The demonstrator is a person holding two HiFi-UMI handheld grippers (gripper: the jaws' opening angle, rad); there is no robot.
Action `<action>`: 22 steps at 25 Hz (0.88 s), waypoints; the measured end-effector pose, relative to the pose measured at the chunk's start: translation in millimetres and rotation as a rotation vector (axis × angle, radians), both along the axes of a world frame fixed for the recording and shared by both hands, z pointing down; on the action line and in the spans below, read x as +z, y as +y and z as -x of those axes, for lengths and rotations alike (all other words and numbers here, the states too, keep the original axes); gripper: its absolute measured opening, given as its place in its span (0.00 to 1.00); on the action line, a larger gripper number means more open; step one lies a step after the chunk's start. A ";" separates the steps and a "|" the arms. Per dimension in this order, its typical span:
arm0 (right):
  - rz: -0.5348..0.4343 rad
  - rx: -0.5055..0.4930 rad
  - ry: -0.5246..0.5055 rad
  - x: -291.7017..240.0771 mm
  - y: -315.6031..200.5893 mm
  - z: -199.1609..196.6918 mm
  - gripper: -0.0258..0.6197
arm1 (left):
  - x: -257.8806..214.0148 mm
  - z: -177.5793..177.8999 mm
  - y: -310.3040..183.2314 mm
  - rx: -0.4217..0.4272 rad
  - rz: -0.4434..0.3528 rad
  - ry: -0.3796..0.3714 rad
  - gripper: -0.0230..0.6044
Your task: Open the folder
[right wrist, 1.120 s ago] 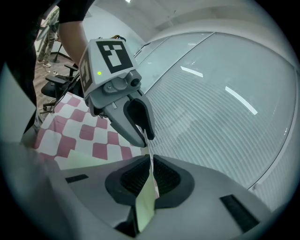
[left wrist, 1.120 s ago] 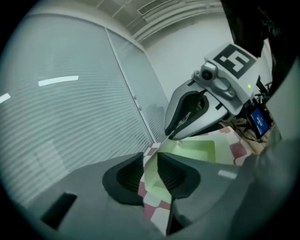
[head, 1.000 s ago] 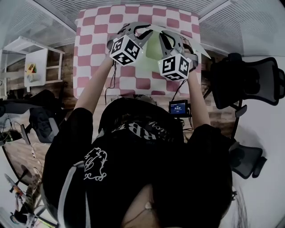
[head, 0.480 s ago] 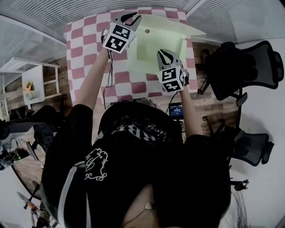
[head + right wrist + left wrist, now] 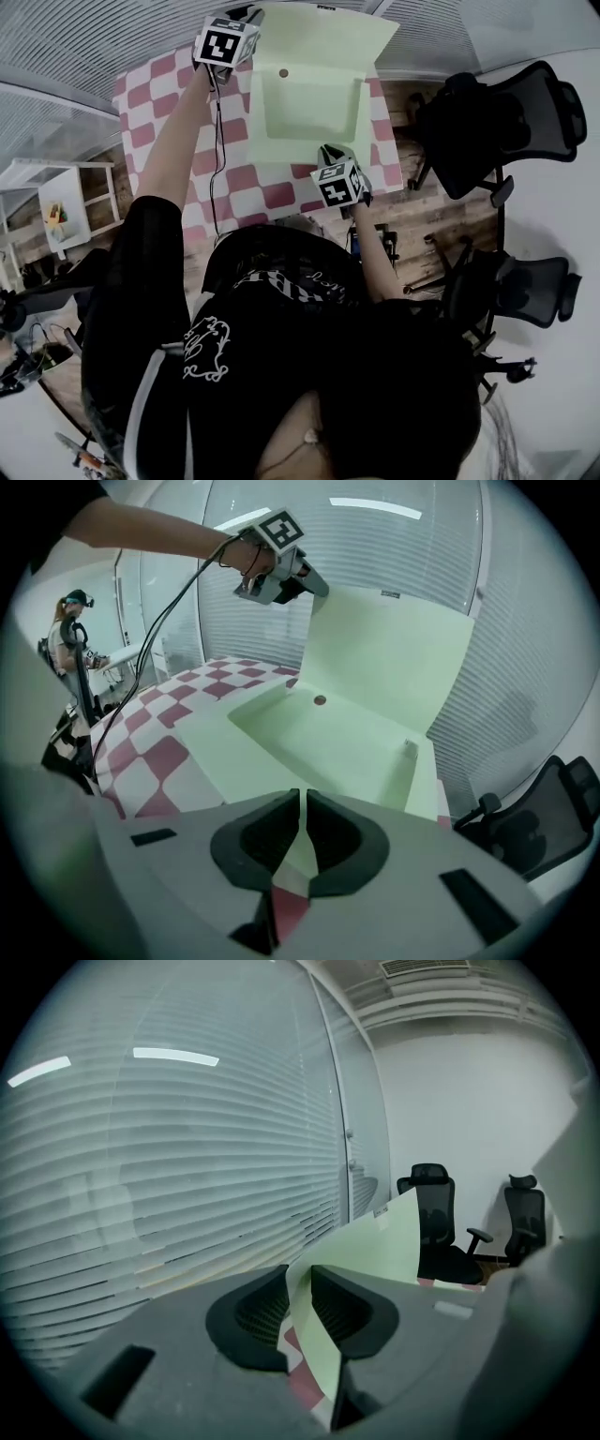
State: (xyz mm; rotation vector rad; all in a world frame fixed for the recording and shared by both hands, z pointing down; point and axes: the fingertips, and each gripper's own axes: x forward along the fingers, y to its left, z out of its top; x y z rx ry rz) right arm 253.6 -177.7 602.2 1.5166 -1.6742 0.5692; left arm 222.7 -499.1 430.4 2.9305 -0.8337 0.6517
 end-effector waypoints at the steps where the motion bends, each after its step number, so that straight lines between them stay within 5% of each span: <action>1: 0.002 0.004 -0.001 1.8 1.1 0.2 0.08 | 2.3 -2.2 -6.8 -0.008 0.014 -0.006 0.16; 9: 0.019 0.000 -0.002 3.8 -0.2 -0.6 0.08 | 24.0 -20.6 -55.7 -0.159 0.177 -0.018 0.17; 14: 0.014 -0.001 -0.020 1.8 0.7 -0.7 0.08 | 20.4 -25.2 -55.7 -0.143 0.129 -0.059 0.17; 22: -0.028 0.018 -0.057 -7.6 2.9 -5.9 0.08 | 1.5 -12.1 -24.7 -0.032 0.065 0.019 0.21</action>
